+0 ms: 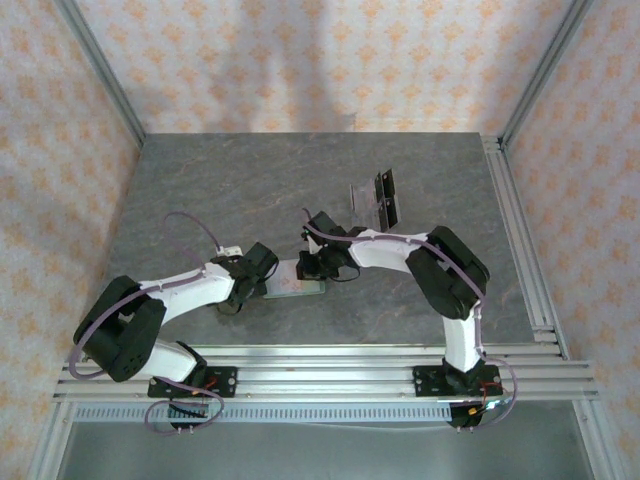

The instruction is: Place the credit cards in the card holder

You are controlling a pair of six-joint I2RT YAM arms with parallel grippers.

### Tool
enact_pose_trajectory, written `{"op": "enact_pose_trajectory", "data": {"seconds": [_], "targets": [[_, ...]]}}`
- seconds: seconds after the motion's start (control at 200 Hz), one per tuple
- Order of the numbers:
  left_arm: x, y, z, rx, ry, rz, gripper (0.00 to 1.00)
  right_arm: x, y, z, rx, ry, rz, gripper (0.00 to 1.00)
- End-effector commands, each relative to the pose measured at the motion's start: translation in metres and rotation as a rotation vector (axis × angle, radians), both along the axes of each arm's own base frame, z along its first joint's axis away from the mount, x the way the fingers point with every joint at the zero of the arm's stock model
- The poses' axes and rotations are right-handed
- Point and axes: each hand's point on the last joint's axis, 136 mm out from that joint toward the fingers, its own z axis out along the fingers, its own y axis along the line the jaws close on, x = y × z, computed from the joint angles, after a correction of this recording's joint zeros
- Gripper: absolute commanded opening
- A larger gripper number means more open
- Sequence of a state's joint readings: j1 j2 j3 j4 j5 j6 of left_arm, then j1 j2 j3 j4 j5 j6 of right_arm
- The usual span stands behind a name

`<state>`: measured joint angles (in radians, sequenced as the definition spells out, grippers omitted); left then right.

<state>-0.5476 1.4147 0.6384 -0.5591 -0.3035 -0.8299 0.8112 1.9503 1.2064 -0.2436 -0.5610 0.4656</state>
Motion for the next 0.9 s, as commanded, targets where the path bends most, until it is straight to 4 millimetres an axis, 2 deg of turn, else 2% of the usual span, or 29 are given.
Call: {"op": "enact_pose_trajectory", "data": {"seconds": [0.0,0.35,0.601,0.771,0.891], "targets": [[0.001,0.001,-0.005,0.002,0.007,0.007,1.0,-0.003,0.008,-0.001,-0.01,0.002,0.034,0.11],[0.001,-0.001,-0.007,-0.004,0.01,0.009,1.0,0.001,0.024,-0.001,0.01,0.01,0.046,0.11],[0.001,0.001,-0.002,-0.002,-0.005,0.019,1.0,0.006,0.033,0.012,0.049,-0.003,0.048,0.11],[-0.001,0.008,0.006,0.016,-0.029,0.042,1.0,0.011,0.022,0.024,0.013,-0.064,0.027,0.11],[-0.003,0.013,0.011,0.027,-0.05,0.065,1.0,0.011,0.014,0.021,-0.028,-0.077,0.026,0.11]]}}
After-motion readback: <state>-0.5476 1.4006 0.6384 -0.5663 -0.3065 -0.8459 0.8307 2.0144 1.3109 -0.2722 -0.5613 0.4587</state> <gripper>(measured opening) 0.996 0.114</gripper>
